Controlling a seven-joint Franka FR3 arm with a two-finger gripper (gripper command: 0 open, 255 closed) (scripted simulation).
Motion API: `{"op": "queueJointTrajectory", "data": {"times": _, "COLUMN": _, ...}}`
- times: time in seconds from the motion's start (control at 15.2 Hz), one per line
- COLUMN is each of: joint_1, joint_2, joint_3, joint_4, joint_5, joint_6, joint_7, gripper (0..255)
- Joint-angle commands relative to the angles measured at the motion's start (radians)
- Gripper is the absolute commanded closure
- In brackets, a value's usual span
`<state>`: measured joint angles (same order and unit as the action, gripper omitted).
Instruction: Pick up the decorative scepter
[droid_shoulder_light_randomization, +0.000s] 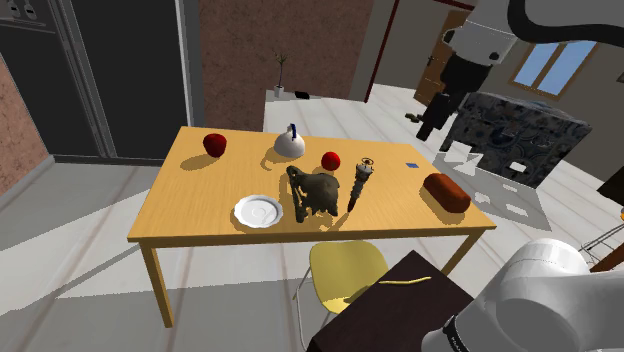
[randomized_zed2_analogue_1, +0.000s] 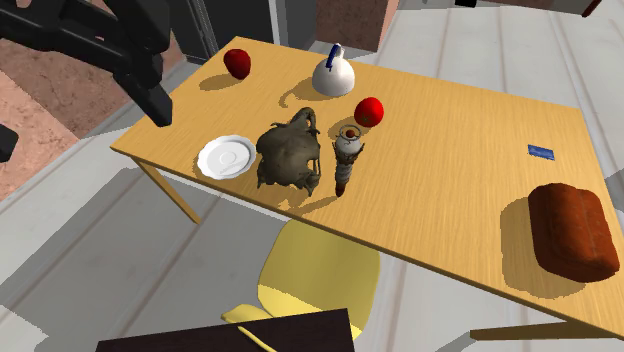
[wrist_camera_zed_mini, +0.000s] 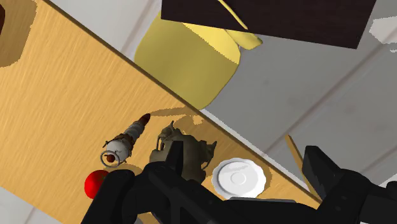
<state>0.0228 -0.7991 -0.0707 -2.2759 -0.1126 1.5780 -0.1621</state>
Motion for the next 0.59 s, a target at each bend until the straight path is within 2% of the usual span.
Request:
{"op": "queueJointTrajectory", "data": {"times": 0.0, "joint_1": 0.0, "joint_2": 0.0, "joint_3": 0.0, "joint_4": 0.0, "joint_5": 0.0, "joint_6": 0.0, "joint_7": 0.0, "gripper": 0}}
{"op": "queueJointTrajectory", "data": {"times": 0.53, "joint_1": -0.031, "joint_2": 0.239, "joint_3": -0.081, "joint_4": 0.017, "joint_5": -0.021, "joint_6": 0.194, "joint_7": -0.007, "gripper": 0}}
